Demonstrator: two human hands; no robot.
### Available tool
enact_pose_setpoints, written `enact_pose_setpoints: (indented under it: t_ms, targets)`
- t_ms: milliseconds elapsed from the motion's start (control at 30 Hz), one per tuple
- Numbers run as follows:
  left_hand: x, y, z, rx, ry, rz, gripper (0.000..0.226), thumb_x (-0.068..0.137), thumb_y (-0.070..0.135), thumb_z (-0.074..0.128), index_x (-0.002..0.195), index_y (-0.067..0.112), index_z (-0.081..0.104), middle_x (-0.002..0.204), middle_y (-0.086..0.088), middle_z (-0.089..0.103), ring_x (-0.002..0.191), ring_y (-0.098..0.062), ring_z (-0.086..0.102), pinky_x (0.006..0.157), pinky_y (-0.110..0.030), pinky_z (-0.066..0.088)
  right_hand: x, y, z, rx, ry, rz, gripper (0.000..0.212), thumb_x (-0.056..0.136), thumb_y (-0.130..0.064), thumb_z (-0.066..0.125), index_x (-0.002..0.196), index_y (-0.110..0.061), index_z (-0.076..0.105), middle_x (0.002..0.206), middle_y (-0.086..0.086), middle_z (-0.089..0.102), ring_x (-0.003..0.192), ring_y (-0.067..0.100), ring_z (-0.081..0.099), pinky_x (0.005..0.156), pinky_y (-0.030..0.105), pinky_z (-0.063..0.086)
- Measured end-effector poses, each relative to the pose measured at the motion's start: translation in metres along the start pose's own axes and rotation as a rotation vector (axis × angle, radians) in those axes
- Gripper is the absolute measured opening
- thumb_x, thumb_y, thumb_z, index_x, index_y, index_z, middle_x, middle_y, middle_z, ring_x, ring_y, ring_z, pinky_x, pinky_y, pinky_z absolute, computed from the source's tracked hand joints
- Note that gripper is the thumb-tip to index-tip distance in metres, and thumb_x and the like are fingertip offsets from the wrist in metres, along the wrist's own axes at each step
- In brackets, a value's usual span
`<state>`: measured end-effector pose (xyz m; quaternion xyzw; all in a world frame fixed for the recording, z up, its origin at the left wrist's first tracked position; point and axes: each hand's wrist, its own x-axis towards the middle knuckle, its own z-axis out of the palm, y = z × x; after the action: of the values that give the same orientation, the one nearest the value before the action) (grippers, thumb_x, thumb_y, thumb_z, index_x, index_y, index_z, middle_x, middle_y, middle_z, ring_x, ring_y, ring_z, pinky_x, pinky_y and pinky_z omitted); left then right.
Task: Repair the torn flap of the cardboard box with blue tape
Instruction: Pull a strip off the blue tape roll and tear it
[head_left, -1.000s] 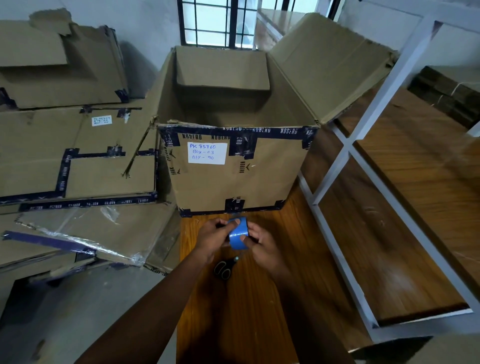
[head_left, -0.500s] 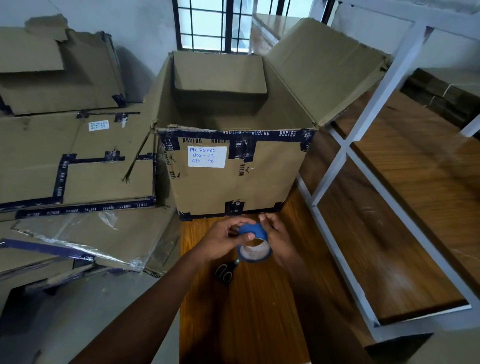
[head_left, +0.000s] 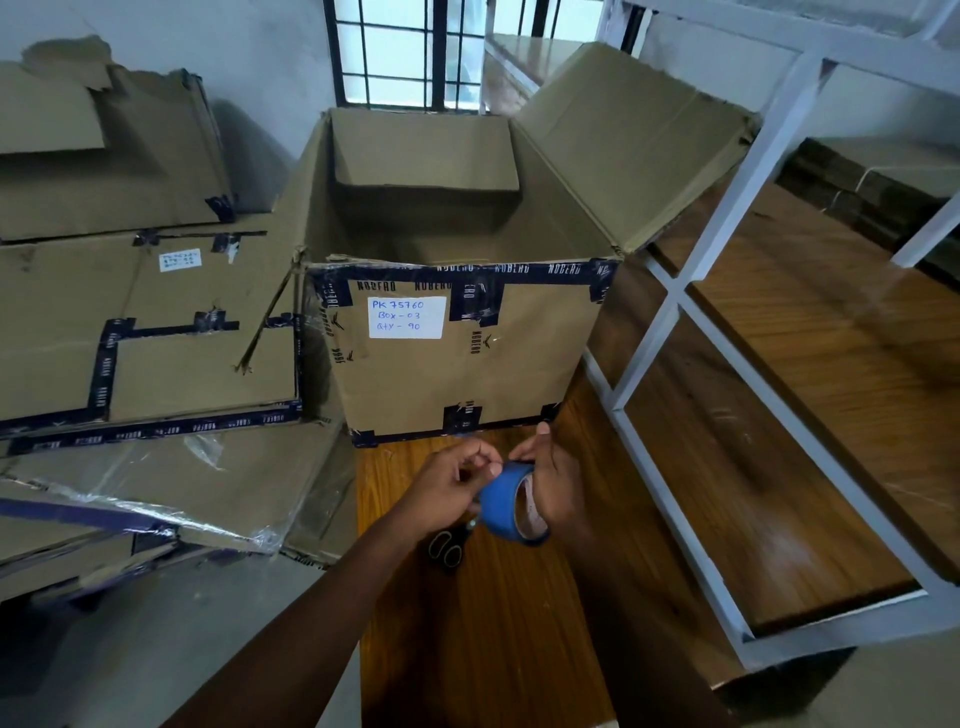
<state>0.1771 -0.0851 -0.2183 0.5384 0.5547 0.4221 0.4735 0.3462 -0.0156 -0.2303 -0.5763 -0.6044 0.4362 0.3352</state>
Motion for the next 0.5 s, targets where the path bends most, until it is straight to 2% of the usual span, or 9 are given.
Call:
enact_pose_setpoints:
  t_ms: [133, 333, 500]
  targets:
    - [-0.001, 0.006, 0.002, 0.003, -0.018, -0.002, 0.007, 0.104, 0.019, 0.069, 0.11, 0.022, 0.072, 0.111, -0.002, 0.069, 0.1, -0.021, 0.076, 0.073, -0.036, 0.068, -0.001, -0.006, -0.01, 0.01, 0.002, -0.012, 0.066, 0.114, -0.046, 0.024, 0.078, -0.015, 0.07, 0.081, 0.005, 0.072, 0.078, 0.015, 0.067, 0.074, 0.029, 0.045]
    - [-0.002, 0.011, 0.005, 0.018, -0.01, 0.035, 0.009, 0.106, 0.016, 0.067, 0.108, 0.021, 0.073, 0.106, -0.003, 0.072, 0.093, -0.023, 0.078, 0.077, -0.04, 0.069, -0.005, -0.01, -0.016, 0.06, 0.027, -0.038, 0.065, 0.115, -0.045, 0.024, 0.078, -0.011, 0.066, 0.075, 0.006, 0.066, 0.071, 0.016, 0.061, 0.071, 0.031, 0.045]
    - [-0.003, 0.014, 0.006, 0.083, -0.021, 0.086, 0.012, 0.107, 0.016, 0.064, 0.107, 0.024, 0.073, 0.104, 0.0, 0.074, 0.091, -0.022, 0.078, 0.076, -0.04, 0.069, -0.003, -0.009, -0.015, 0.157, 0.022, 0.028, 0.064, 0.111, -0.055, 0.028, 0.076, -0.014, 0.061, 0.067, 0.005, 0.06, 0.065, 0.02, 0.058, 0.071, 0.036, 0.046]
